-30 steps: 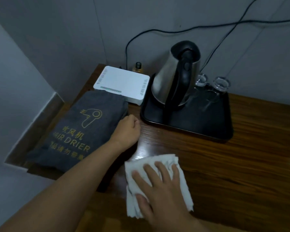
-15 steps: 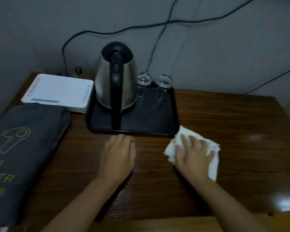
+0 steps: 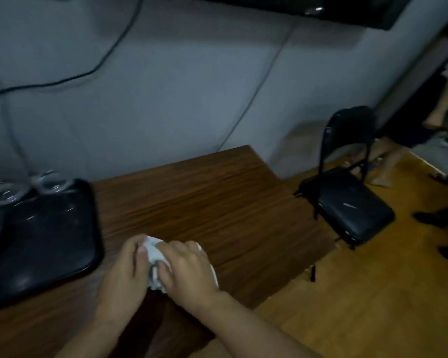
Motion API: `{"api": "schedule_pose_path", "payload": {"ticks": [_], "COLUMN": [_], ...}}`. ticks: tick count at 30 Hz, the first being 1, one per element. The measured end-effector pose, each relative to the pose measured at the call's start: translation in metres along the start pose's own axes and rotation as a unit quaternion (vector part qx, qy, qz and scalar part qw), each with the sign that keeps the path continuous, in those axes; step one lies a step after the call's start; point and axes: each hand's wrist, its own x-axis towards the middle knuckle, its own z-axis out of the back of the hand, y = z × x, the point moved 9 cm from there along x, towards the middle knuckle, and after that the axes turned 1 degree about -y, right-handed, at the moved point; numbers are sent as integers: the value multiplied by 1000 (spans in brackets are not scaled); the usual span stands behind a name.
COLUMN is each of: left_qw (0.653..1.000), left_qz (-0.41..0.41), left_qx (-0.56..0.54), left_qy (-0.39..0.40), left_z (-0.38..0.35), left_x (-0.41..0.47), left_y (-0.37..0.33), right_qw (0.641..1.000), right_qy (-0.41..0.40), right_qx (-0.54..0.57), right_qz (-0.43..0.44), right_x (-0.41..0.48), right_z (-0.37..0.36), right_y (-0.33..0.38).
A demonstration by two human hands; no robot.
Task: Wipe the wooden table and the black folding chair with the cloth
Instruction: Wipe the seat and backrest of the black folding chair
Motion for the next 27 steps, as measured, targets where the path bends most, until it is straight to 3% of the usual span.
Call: {"api": "schedule_pose_path", "payload": {"ticks": [3, 9, 18, 27], "left_qw": [997, 979, 977, 980], "left_qz": [47, 30, -15, -14], "left_qx": [-46, 101, 34, 22], "left_qy": [33, 176, 210, 198], "left_z": [-45, -147, -240, -261], "left_x": [12, 4, -13, -48], "left_y": [-41, -155, -423, -572], "right_qw": [997, 988, 967, 966], "right_qy": [-57, -96, -160, -189], "right_qx": [8, -25, -8, 31], "right_qz": [-44, -121, -199, -171], "right_x": [-16, -93, -199, -267], "right_z": [54, 187, 375, 522], "right_y": [-47, -158, -334, -418]}}
